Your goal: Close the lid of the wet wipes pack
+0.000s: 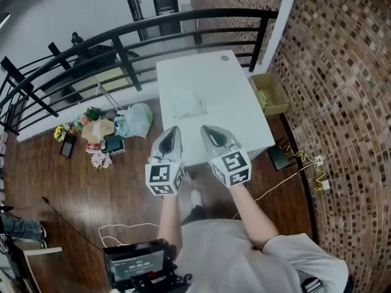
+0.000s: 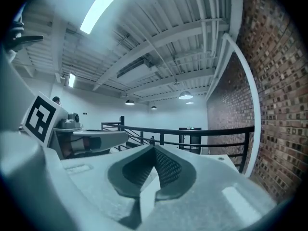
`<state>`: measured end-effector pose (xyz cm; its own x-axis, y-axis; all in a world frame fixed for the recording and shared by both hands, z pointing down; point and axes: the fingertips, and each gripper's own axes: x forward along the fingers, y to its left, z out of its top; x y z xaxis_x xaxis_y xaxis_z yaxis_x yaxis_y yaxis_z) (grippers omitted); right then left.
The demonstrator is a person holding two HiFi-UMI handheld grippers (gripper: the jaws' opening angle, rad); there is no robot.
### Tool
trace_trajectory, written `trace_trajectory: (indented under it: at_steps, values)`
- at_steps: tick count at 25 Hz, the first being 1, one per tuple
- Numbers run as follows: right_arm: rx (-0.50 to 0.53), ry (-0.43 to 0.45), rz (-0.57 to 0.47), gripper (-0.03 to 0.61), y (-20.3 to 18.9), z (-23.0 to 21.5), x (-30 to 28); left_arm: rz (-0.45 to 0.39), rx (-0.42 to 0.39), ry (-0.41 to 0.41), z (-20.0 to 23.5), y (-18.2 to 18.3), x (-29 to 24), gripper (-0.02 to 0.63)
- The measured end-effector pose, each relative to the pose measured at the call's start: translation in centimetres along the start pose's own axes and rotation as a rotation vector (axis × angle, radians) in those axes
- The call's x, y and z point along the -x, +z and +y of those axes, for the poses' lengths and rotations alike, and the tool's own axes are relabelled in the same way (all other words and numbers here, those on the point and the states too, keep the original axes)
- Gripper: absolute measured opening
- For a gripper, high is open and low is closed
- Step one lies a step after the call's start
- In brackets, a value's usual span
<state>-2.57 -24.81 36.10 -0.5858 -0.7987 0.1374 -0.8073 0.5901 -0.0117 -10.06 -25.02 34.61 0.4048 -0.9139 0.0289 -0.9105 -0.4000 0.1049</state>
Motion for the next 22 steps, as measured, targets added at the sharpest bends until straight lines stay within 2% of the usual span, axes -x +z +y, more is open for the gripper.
trace_trajectory:
  at_steps: [5,10,16,22]
  values:
    - [0.023,0.011,0.007,-0.009,0.6,-0.1,-6.9,-0.021,0.002,-0.008,5.4,1.2,-4.4,0.014]
    - [-0.008,0.01,0.065,-0.009,-1.8,-1.2,-10.4,0.057,0.022,-0.03,7.5,-1.5,-7.6,0.015]
    - [-0.06,0.0,0.099,-0.009,-3.4,-5.6,-15.1,0.124,0.027,-0.042,9.3,-3.5,-12.2,0.014]
    - [-0.091,0.026,0.153,-0.009,-5.3,-9.8,-20.4,0.174,0.044,-0.016,11.8,-5.6,-17.4,0.015]
